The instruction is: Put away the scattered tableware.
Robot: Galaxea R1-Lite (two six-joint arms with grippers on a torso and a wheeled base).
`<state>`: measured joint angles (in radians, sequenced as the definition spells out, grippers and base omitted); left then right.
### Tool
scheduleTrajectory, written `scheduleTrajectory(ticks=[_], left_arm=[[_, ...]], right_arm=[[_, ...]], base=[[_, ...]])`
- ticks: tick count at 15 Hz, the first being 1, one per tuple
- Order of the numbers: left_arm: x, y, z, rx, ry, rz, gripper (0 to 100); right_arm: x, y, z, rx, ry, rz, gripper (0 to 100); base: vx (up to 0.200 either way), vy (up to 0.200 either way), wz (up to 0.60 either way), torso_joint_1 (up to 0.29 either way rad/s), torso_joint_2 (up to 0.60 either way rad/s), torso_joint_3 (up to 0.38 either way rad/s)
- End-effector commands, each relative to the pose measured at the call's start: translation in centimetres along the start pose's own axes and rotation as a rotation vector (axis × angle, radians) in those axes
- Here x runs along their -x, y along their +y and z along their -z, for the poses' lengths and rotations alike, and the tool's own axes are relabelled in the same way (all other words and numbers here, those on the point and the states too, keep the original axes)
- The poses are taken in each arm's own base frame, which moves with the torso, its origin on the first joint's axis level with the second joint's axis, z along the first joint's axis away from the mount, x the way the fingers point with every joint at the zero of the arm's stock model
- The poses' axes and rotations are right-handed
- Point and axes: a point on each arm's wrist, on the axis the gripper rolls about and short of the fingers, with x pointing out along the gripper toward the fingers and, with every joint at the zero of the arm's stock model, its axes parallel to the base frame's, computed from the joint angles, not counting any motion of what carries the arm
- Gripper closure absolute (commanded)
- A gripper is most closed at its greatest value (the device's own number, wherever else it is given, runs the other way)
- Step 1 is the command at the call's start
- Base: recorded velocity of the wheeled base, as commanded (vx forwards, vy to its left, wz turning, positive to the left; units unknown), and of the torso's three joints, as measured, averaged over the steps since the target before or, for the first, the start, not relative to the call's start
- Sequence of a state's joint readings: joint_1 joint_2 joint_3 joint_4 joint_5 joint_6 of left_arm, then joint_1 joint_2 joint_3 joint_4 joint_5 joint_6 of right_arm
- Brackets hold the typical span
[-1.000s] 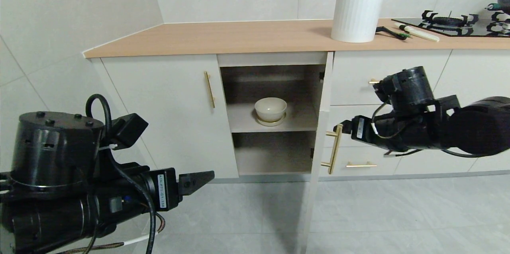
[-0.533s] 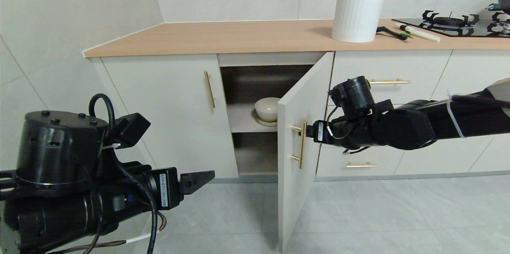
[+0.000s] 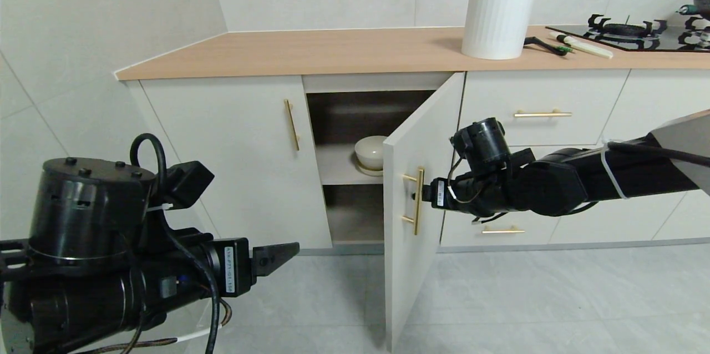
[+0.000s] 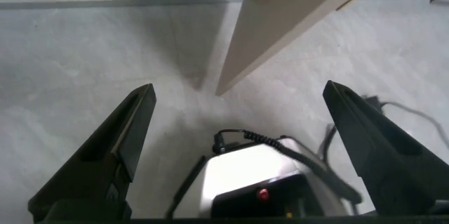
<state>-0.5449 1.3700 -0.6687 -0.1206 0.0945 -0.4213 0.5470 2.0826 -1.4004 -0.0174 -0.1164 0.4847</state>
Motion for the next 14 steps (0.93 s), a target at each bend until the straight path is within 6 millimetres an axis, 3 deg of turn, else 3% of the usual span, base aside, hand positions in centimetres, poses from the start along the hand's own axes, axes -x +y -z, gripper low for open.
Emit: scheduleTrajectory(ticks=[1,8,14], left_arm=[[-0.1,0.0,0.1,-0.004,0.005,-0.003,0],[0.1,0.0,0.0,-0.005,-0.01,-0.013,0],[0.3,0.1,0.0,-0.004,-0.016,-0.012,0]], right_arm=[[0.1,0.1,-0.1,-0.005,-0.006,-0.003,0],[-1.4,0.6,-0.1,-0.074,-0.062,-0.045,0],[-4.8,1.0,-0.5,-0.204,-0.221,-0.133,0]], base=[[0.2,0.0,0.0,-0.002,0.0,0.007],[0.2,0.0,0.0,0.0,0.0,0.002],[0.0,0.0,0.0,0.0,0.0,0.0]])
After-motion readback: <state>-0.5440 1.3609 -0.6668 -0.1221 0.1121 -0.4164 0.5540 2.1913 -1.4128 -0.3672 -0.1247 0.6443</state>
